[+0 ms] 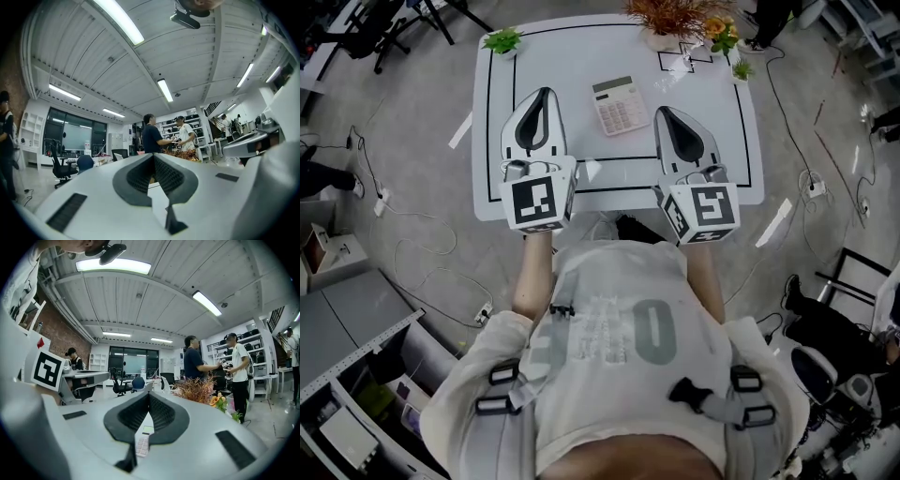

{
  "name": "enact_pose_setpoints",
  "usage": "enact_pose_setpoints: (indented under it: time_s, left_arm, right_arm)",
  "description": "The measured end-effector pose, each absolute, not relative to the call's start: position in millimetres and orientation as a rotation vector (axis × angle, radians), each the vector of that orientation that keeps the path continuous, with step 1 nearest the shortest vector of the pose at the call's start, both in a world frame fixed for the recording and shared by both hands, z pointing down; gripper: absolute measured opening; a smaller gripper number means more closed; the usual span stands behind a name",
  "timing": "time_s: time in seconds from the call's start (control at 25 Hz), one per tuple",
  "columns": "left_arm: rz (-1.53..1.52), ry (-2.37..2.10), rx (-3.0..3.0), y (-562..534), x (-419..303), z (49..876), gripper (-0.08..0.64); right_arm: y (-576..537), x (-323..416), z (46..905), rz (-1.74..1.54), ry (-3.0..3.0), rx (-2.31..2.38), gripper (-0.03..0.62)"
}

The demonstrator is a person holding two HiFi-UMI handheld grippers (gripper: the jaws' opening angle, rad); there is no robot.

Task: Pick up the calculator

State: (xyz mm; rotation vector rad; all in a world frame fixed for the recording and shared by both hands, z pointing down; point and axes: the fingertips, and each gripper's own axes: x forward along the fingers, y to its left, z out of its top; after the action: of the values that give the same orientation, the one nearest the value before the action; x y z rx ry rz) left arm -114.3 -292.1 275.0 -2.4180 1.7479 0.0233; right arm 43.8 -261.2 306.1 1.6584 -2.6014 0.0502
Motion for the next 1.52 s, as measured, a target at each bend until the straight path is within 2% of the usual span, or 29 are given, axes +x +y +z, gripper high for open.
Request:
enact_pose_setpoints:
  time_s: [0.48,0.56,0.64,0.68,0.76,1.52]
  left_arm:
    - [0.011,1.704,-2.470,-310,-100,291,0.020]
    - [-0.013,1.718,-2.476,-312,-101,291,0.020]
    - [-0.008,1.711,-2.475,-314,-101,289,0.020]
    - [0.009,1.697,-2.472,-314,-99,287,0.020]
    - [0.026,1.685,-2.471,-315,-97,283,0.020]
    - [0.045,1.589,-2.520,-342,-57,285,0.020]
  right_arm:
    - [-276,54,306,0.158,-2.630,1.671,0.006]
    - [-277,49,304,0.210,-2.701,1.595,0.254]
    - [-277,47,303,0.244,-2.758,1.541,0.400]
    - [-277,48,303,0.251,-2.769,1.535,0.419]
    - [-277,52,306,0.264,-2.757,1.538,0.434]
    - [-288,70,322,0.321,-2.740,1.459,0.434]
